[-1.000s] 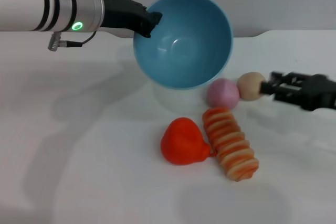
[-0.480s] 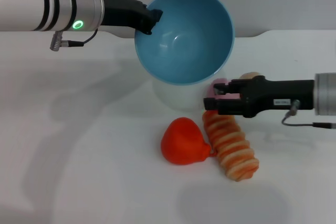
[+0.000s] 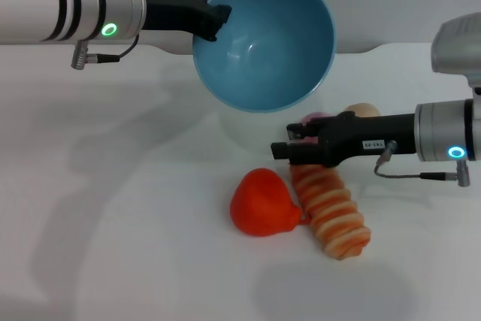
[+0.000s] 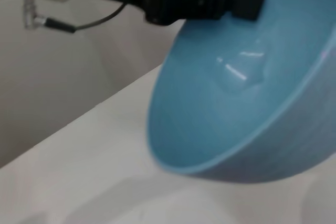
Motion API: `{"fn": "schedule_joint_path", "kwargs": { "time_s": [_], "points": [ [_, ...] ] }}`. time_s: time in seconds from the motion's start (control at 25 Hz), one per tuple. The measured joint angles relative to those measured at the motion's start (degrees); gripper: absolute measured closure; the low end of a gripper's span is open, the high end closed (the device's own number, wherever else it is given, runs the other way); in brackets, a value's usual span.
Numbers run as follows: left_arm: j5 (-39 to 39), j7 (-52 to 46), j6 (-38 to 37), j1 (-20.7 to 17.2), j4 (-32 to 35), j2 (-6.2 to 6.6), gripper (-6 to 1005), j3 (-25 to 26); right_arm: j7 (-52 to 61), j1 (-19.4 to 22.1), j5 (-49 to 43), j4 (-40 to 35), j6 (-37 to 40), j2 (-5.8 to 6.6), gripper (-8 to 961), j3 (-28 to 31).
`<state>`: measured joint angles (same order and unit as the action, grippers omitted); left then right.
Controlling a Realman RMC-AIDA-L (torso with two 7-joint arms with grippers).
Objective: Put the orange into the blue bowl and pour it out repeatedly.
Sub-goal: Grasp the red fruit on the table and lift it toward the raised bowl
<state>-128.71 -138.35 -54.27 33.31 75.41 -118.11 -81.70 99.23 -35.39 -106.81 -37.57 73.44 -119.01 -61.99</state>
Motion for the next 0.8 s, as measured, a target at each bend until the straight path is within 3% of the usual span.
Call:
{"fn": "schedule_joint_path", "kwargs": {
  "time_s": [0.8],
  "points": [
    [0.4, 0.19, 2.14, -0.21, -1.36, 0.03, 999, -1.27, 3.53, -7.7, 1.75, 13.03, -6.41, 0.01, 437, -3.99]
  ]
}}
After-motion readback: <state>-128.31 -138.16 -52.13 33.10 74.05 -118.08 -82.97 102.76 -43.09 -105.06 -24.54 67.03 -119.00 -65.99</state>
